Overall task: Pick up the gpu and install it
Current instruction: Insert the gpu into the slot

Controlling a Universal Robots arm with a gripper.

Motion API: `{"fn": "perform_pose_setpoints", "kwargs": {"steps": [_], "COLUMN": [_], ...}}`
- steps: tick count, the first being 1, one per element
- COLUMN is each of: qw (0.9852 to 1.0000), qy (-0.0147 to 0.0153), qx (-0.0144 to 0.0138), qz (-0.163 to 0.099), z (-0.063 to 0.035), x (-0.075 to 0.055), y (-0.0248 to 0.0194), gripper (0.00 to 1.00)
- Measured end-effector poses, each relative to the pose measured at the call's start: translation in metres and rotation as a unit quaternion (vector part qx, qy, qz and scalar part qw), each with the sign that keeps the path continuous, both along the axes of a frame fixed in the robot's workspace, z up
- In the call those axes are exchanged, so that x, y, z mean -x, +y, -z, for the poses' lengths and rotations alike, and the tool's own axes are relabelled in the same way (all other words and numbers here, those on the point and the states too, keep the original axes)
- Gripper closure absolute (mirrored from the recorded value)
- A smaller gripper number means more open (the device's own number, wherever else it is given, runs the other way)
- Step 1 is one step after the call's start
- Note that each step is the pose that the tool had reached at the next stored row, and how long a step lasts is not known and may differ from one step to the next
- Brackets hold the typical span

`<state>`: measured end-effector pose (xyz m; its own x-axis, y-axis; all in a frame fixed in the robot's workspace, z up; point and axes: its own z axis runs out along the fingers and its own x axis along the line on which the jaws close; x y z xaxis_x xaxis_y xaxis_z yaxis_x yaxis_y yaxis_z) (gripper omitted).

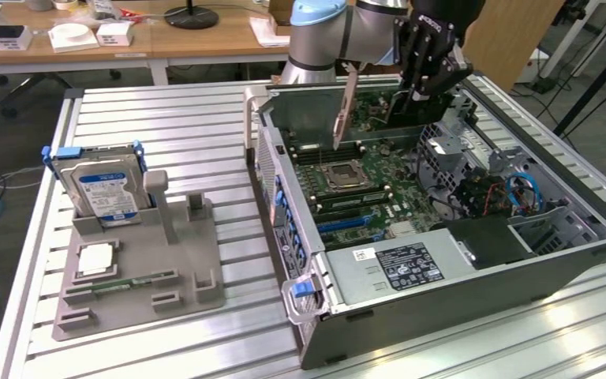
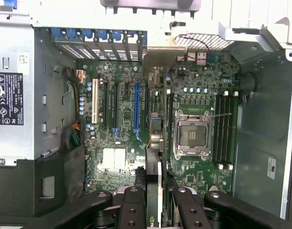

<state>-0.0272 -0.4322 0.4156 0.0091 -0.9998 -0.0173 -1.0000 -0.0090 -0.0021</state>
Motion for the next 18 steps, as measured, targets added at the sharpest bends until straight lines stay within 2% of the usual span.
{"fn": "perform_pose_setpoints", "kwargs": {"steps": [18], "qw": [1.0000], "qy": [0.0000], "qx": [-0.0001], "qz": [0.000], "z": [0.0059], "x": [0.0000], "y": [-0.0001], "gripper": [0.74]}}
